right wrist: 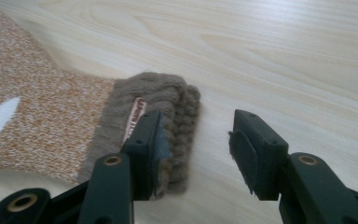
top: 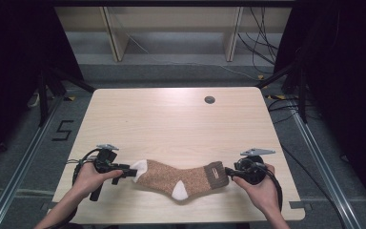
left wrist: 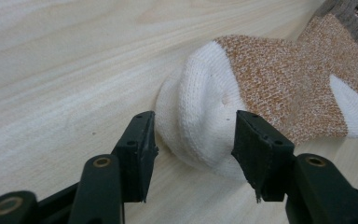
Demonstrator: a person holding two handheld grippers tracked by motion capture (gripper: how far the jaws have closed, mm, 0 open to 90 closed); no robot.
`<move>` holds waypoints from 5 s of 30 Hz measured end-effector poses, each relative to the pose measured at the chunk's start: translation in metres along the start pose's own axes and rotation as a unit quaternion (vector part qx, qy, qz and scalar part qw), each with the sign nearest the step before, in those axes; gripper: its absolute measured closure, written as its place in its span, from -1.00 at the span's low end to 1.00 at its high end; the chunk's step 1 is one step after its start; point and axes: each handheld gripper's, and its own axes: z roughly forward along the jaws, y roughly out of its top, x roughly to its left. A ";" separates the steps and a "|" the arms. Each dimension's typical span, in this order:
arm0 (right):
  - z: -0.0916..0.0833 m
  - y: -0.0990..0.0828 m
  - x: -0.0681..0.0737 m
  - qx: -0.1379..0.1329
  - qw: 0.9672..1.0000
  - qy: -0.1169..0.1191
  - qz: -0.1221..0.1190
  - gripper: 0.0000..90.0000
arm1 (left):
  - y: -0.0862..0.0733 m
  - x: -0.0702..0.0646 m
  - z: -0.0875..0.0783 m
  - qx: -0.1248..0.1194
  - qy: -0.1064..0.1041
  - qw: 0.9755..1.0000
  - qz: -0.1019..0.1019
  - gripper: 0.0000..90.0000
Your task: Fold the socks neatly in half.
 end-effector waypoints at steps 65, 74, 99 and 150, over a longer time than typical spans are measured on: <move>0.052 0.010 0.034 0.026 0.999 0.023 -0.024 0.33 | 0.048 -0.034 -0.045 -0.117 -0.095 0.989 0.002 0.89; 0.059 0.017 0.042 0.035 0.999 0.026 -0.023 0.33 | 0.058 -0.053 -0.040 -0.122 -0.103 0.987 0.030 0.89; 0.071 0.024 0.054 0.023 0.999 0.031 -0.036 0.33 | 0.070 -0.078 -0.027 -0.120 -0.100 0.985 0.067 0.89; 0.080 0.028 0.064 0.018 0.998 0.045 -0.049 0.33 | 0.087 -0.131 0.040 -0.072 -0.083 0.984 0.138 0.89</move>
